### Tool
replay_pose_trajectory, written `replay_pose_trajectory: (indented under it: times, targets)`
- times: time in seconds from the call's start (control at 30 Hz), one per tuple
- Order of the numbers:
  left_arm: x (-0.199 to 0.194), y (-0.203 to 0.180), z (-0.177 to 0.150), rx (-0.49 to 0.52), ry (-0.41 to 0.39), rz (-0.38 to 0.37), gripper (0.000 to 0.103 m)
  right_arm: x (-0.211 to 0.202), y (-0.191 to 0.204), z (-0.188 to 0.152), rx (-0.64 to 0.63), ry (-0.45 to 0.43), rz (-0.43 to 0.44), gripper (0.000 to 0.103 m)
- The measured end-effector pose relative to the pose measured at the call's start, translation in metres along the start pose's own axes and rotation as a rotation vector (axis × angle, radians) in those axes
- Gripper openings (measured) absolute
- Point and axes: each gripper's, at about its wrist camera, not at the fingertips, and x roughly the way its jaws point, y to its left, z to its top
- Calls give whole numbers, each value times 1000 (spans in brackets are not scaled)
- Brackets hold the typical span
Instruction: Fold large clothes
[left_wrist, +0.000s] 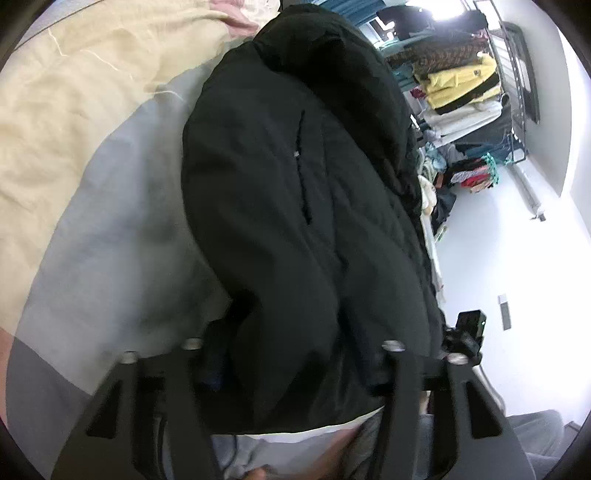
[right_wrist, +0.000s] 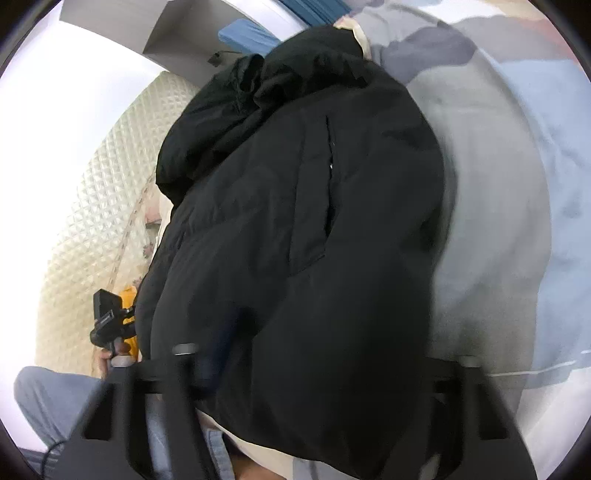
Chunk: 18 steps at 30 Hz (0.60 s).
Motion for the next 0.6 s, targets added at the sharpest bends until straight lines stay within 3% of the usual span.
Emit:
replay_pose_trajectory:
  times: [0.07, 0.2, 0.43, 0.6]
  targets:
    - [-4, -9, 3, -17, -15, -20, 24, -13, 7, 4, -2, -51, 17, 14]
    - [-22, -22, 12, -30, -41, -24, 9, -39, 36, 20, -49, -134, 48, 9]
    - [-67, -69, 42, -5, -163, -7, 6, -90, 94, 65, -108, -279, 107, 6]
    - [-107, -105, 66, -6, -241, -58, 5, -125, 131, 92, -141, -336, 149, 6]
